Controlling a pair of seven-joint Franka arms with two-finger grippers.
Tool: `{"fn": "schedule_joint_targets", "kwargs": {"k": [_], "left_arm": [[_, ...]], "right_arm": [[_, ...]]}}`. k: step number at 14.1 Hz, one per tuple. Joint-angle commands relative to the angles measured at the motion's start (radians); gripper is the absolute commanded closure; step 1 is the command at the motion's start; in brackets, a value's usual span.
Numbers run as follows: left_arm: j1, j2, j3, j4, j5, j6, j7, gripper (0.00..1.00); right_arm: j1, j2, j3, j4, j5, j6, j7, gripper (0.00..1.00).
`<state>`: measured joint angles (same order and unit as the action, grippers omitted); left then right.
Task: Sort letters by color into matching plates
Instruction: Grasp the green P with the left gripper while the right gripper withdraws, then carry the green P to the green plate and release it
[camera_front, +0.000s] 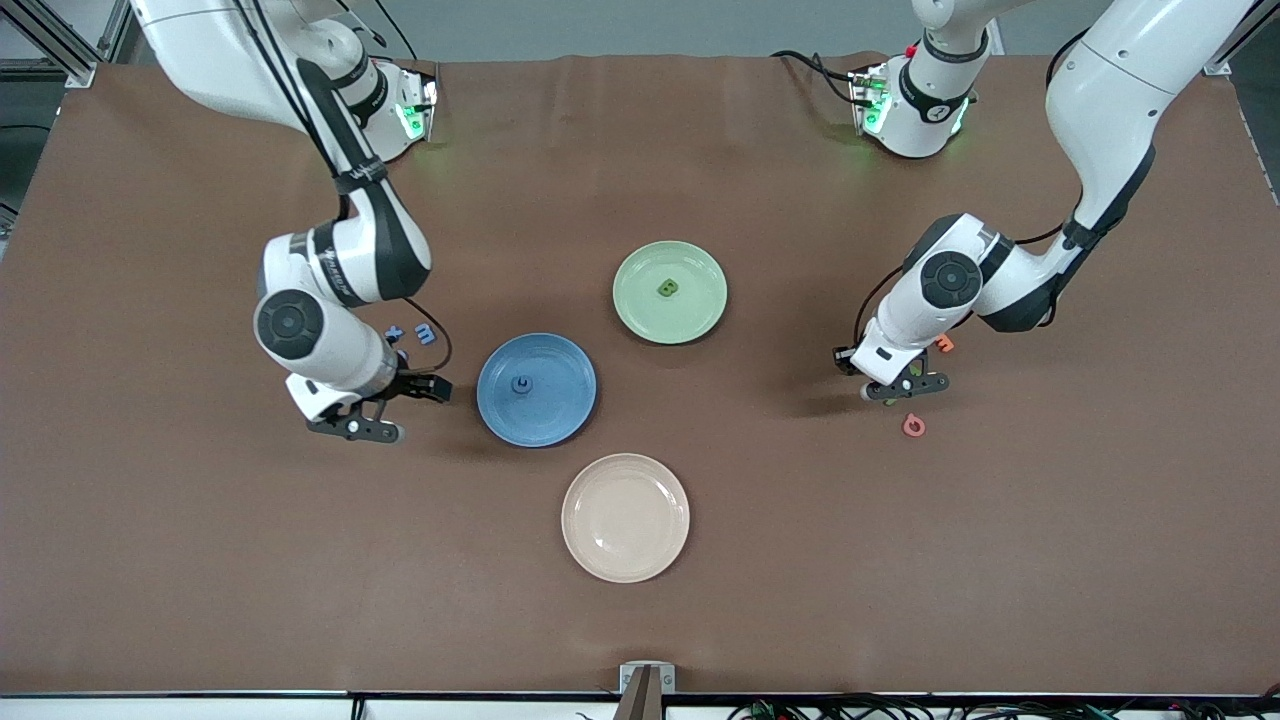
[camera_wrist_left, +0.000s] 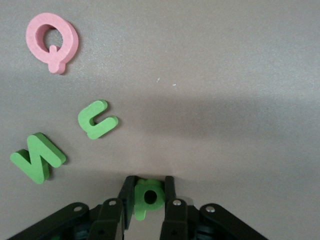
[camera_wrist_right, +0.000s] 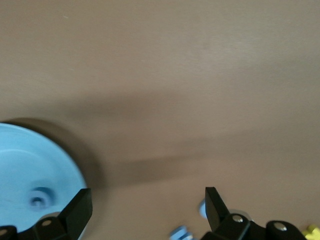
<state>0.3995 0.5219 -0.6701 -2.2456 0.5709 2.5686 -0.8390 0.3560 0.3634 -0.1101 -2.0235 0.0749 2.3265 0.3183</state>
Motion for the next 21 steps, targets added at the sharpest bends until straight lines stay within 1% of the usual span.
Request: {"fn": "schedule_joint_targets", "kwargs": {"k": [1,4,7,8,9,11,14,18,21], "left_arm": [[-0.007,-0.028,-0.019,0.001,0.027,-0.043,-0.069,0.83],[-0.004,-0.051,-0.1,0.029,0.012,-0.148,-0.141,0.83],[-0.002,-0.051,-0.202,0.083,-0.009,-0.263,-0.25,0.83],[-0.008,-0.048,-0.224,0.095,-0.028,-0.278,-0.267,0.83],[-0.019,-0.046,-0.247,0.106,-0.058,-0.289,-0.285,0.83],[-0.083,-0.046,-0.256,0.141,-0.118,-0.314,-0.348,0.83],[-0.206,-0.04,-0.256,0.187,-0.175,-0.34,-0.477,0.83],[-0.338,-0.031,-0.255,0.192,-0.186,-0.338,-0.619,0.83],[-0.404,-0.007,-0.253,0.186,-0.183,-0.337,-0.672,0.83]], "right_arm": [[-0.073,-0.076,0.018,-0.194,-0.011,0.16,-0.111,0.0],[-0.12,-0.075,0.018,-0.305,-0.011,0.31,-0.171,0.0],[-0.124,-0.072,0.02,-0.392,-0.011,0.422,-0.173,0.0],[-0.124,-0.067,0.02,-0.417,-0.011,0.459,-0.171,0.0],[-0.124,-0.066,0.02,-0.425,-0.009,0.468,-0.17,0.0],[-0.12,-0.066,0.023,-0.437,-0.006,0.47,-0.165,0.0],[-0.112,-0.066,0.026,-0.443,0.0,0.47,-0.159,0.0],[-0.086,-0.063,0.027,-0.44,0.003,0.47,-0.154,0.0],[-0.074,-0.061,0.027,-0.44,0.008,0.468,-0.154,0.01]]}}
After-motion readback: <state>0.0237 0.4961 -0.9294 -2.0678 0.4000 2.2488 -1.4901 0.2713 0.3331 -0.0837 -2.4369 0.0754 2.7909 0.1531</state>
